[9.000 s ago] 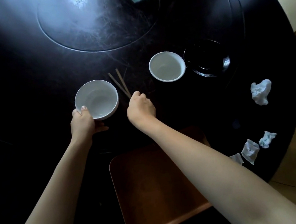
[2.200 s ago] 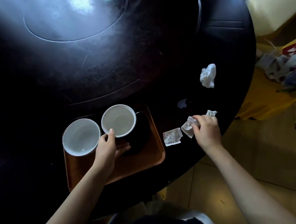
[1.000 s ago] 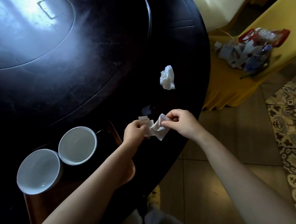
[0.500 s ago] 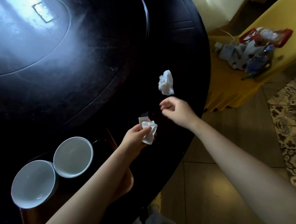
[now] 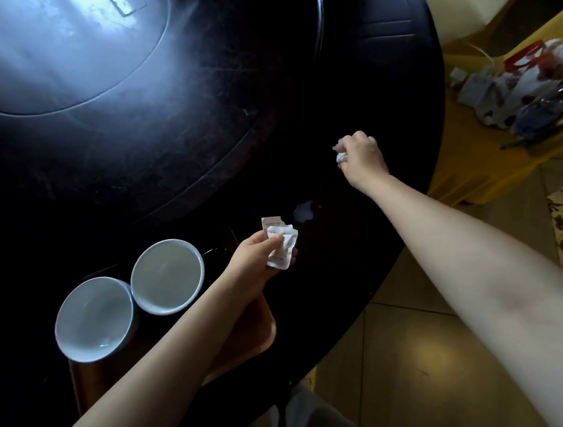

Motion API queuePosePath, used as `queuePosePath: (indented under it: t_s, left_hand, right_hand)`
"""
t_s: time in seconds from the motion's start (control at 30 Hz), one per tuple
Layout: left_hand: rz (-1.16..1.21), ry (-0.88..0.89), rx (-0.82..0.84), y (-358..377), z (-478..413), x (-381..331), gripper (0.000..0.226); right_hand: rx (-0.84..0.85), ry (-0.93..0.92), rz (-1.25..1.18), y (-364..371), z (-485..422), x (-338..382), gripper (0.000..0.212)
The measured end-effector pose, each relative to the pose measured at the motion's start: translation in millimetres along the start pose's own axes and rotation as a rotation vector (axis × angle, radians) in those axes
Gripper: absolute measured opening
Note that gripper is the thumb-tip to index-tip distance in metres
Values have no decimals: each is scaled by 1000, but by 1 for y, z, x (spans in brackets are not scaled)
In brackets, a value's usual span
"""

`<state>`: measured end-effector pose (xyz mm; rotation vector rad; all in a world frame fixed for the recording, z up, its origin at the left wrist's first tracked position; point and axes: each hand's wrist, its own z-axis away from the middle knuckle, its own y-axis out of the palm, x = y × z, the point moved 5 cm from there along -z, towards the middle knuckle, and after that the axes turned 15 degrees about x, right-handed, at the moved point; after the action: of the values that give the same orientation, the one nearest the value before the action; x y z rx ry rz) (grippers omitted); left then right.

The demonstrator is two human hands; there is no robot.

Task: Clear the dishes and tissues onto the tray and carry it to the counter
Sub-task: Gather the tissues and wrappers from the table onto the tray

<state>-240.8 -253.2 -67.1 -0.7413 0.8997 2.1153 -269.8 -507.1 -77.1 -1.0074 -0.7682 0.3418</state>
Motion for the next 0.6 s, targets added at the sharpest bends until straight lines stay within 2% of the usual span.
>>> queuePosePath:
  t_s: [0.13,0.2,0.3,0.47,0.6]
  left_hand:
    - [28,0,46,-1,6,0,18]
    - [32,1,62,1,11,0,16]
    - [78,30,71,3,23,2,17]
    - [154,116,18,1,53,14,23]
    - [176,94,-36,-10,84,37,15]
  right_hand:
    - [-21,-31,-340,-6,24,5,8]
    - [-13,-60,-469,-8,49,17,7]
    - [104,-92,-635,0,95,38,11]
    - [318,-165,-726,25,170,76,23]
    - [410,-164,-765,59,204,99,23]
